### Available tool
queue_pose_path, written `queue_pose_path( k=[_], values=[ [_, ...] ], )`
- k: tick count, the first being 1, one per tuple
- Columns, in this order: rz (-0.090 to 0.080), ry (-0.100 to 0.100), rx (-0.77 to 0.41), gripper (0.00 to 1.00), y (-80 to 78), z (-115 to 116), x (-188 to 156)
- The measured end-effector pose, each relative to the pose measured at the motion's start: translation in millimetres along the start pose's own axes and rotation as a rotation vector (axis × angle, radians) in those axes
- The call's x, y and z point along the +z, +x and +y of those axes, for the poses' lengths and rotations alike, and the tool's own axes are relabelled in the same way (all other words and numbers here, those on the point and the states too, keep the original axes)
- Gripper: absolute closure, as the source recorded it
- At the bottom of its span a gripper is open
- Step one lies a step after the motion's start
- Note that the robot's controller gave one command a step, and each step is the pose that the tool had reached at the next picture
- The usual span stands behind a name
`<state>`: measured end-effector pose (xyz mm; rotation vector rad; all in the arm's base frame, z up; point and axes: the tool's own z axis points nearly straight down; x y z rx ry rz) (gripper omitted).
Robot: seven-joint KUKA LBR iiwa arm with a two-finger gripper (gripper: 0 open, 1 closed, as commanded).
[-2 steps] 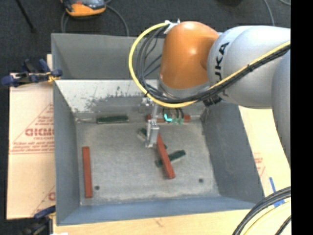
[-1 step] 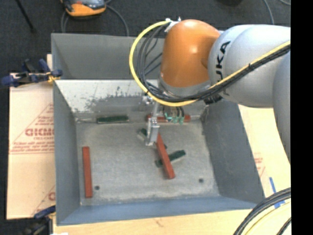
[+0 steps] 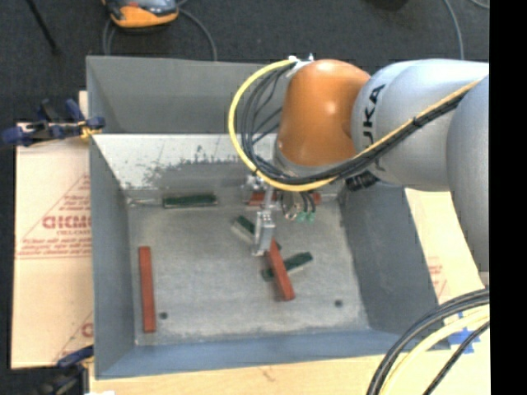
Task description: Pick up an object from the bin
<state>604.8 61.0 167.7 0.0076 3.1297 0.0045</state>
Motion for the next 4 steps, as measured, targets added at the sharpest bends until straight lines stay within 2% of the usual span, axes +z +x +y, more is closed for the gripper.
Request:
queue_pose_path(
  k=[1,2,3,4],
  values=[
    [0.007,0.003,-0.053,0.00,-10.0,-21,32],
    [0.009,0.005,0.358,1.00,-1.1,-43,80],
    [0.009,0.005,0.358,1.00,-1.1,-43,80],
    [0.004,0.004,0.357,1.00,-3.0,-59,-76]
  ],
)
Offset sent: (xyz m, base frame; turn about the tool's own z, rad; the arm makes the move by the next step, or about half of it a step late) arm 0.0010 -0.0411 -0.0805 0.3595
